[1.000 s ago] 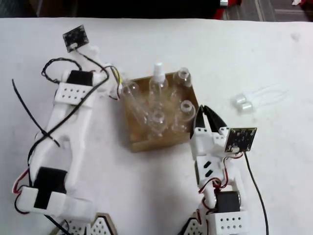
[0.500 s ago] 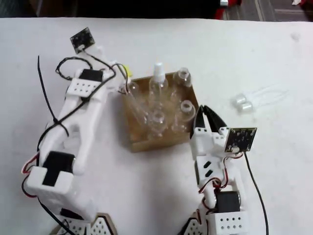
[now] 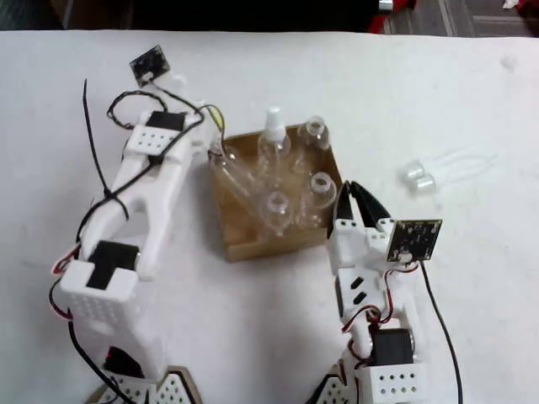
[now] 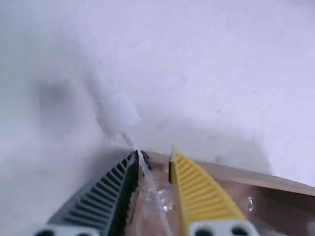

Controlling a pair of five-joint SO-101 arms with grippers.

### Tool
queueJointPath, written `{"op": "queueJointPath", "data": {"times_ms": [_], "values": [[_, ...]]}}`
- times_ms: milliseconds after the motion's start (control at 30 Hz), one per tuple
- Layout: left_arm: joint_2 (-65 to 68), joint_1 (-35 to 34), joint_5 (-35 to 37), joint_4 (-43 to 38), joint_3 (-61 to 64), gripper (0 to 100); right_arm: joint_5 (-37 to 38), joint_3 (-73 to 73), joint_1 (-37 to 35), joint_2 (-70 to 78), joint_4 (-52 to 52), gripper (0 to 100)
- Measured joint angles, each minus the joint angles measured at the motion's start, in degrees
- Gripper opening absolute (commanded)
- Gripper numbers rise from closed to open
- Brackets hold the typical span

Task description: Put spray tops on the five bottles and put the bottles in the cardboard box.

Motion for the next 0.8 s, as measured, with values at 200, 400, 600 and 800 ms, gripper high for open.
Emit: {"op": "queueJointPath", "data": {"times_ms": [200,400,600,800], "values": [[0.1,2.2,-0.1,4.4,-3.3,10,0.0,0.0,0.0,0.0,0.0,1.8],[0.1,2.5,-0.1,5.2,-3.3,10,0.0,0.0,0.0,0.0,0.0,1.8],[0.1,2.5,-0.1,7.4,-3.3,10,0.0,0.0,0.0,0.0,0.0,1.8],[-0.6,2.5,-0.1,10.1,-4.9,10,0.0,0.0,0.0,0.0,0.0,1.8]]}}
